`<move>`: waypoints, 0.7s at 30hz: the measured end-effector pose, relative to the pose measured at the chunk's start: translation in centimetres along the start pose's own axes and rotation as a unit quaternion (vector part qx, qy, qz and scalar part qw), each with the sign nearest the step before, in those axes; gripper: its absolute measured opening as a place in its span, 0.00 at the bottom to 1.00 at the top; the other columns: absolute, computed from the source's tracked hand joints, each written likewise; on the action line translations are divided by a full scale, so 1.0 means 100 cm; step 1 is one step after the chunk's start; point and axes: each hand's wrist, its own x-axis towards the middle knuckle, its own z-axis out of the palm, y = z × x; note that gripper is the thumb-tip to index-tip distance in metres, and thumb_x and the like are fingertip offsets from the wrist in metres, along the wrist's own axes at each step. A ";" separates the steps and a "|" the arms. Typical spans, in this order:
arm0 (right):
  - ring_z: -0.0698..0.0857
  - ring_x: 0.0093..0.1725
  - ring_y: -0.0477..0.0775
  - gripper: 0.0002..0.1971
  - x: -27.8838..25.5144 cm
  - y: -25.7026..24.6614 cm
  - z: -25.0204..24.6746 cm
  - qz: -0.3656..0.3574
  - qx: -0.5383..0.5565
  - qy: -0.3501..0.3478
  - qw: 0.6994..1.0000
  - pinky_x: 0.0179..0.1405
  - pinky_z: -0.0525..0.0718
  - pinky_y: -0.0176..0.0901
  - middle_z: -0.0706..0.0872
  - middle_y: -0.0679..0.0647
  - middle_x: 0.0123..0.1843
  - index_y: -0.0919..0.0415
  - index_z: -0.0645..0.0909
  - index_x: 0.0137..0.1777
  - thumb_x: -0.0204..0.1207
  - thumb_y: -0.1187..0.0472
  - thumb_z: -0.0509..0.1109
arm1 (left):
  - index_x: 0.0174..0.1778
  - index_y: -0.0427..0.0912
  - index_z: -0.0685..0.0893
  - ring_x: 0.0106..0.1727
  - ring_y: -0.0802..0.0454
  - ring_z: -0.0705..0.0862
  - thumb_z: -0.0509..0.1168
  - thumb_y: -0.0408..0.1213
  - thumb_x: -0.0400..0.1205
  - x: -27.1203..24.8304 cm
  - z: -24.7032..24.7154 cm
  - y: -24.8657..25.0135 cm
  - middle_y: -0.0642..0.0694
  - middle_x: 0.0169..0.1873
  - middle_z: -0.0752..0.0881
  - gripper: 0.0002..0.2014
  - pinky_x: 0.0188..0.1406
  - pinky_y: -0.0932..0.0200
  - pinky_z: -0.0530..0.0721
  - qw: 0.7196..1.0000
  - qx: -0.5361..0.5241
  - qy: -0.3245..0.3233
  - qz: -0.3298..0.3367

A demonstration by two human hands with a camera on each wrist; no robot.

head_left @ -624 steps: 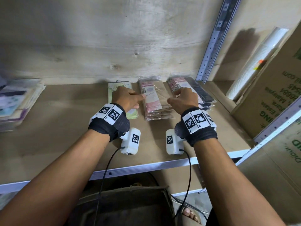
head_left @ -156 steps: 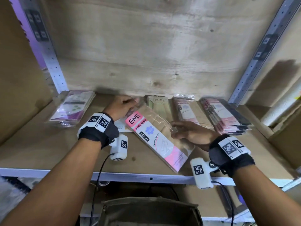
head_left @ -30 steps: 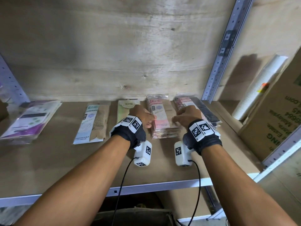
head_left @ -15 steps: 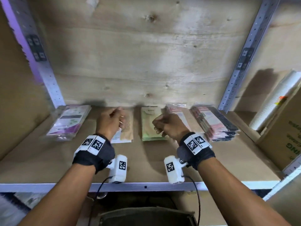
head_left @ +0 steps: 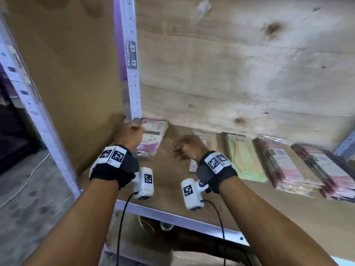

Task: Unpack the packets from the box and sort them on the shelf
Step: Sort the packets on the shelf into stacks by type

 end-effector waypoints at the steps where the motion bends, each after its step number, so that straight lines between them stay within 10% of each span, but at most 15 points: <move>1: 0.81 0.26 0.56 0.12 0.009 -0.003 0.009 0.019 0.014 -0.010 1.000 0.19 0.81 0.38 0.81 0.59 0.31 0.63 0.77 0.37 0.81 0.75 0.62 | 0.55 0.39 0.88 0.55 0.39 0.86 0.65 0.43 0.80 0.002 -0.008 -0.007 0.38 0.54 0.90 0.14 0.54 0.55 0.82 0.999 0.034 -0.002 -0.015; 6: 0.74 0.21 0.54 0.12 0.042 -0.003 0.051 0.059 0.056 0.010 0.997 0.32 0.80 0.49 0.74 0.59 0.25 0.65 0.75 0.36 0.83 0.69 0.66 | 0.56 0.40 0.85 0.62 0.39 0.83 0.64 0.46 0.82 0.006 -0.026 -0.027 0.39 0.59 0.86 0.15 0.60 0.53 0.78 0.995 0.052 -0.073 -0.041; 10: 0.74 0.15 0.50 0.10 0.050 0.007 0.066 0.058 0.035 0.019 0.998 0.20 0.78 0.40 0.78 0.52 0.16 0.65 0.77 0.38 0.76 0.68 0.76 | 0.62 0.35 0.85 0.62 0.41 0.84 0.66 0.44 0.84 0.001 -0.021 -0.032 0.38 0.60 0.87 0.18 0.61 0.56 0.77 0.992 0.015 -0.122 -0.035; 21: 0.78 0.30 0.58 0.09 0.012 0.005 0.029 0.047 0.070 0.011 0.996 0.26 0.71 0.43 0.82 0.68 0.38 0.69 0.78 0.47 0.74 0.81 0.71 | 0.41 0.40 0.81 0.36 0.42 0.87 0.64 0.25 0.82 -0.010 -0.012 -0.029 0.38 0.36 0.90 0.07 0.50 0.46 0.88 0.975 -0.080 -0.185 -0.091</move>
